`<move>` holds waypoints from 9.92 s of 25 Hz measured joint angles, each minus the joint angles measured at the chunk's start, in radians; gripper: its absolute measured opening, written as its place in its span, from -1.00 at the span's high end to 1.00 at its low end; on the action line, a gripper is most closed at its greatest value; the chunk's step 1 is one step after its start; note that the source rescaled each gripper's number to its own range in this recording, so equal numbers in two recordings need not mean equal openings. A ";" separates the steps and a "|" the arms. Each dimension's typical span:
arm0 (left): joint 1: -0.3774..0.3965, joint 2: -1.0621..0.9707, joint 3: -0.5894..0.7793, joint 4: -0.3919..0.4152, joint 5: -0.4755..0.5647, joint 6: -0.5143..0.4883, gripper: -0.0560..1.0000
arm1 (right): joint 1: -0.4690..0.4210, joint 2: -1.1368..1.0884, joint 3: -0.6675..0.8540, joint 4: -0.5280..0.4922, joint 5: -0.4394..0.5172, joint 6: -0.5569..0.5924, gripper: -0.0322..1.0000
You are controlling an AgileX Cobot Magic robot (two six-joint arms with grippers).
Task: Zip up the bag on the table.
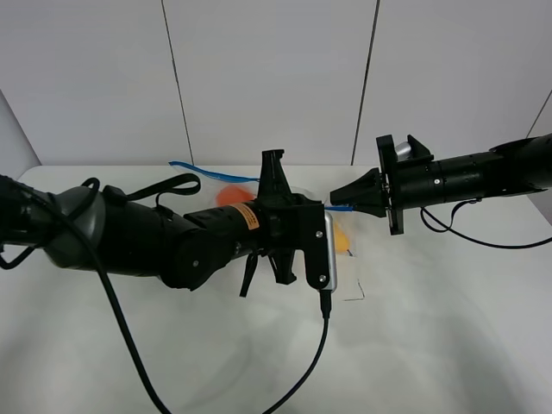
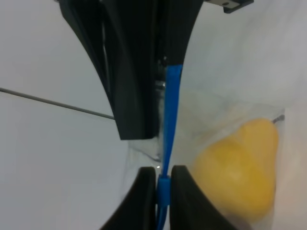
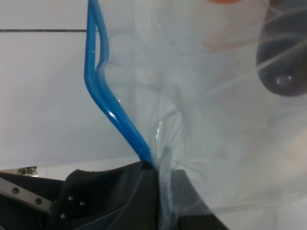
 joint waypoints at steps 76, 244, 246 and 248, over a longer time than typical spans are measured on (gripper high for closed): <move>0.547 -0.152 0.187 -0.069 0.037 -0.100 -0.52 | 0.001 0.000 -0.001 -0.004 0.003 0.000 0.94; 0.826 -1.863 0.420 0.160 1.644 -1.195 -1.00 | 0.057 0.001 -0.557 -1.281 -0.010 0.663 -1.00; 0.826 -1.863 0.420 0.160 1.644 -1.195 -1.00 | 0.057 0.001 -0.557 -1.306 0.008 0.665 -1.00; 0.826 -1.863 0.420 0.160 1.644 -1.195 -1.00 | 0.057 0.001 -0.557 -1.317 0.011 0.669 -1.00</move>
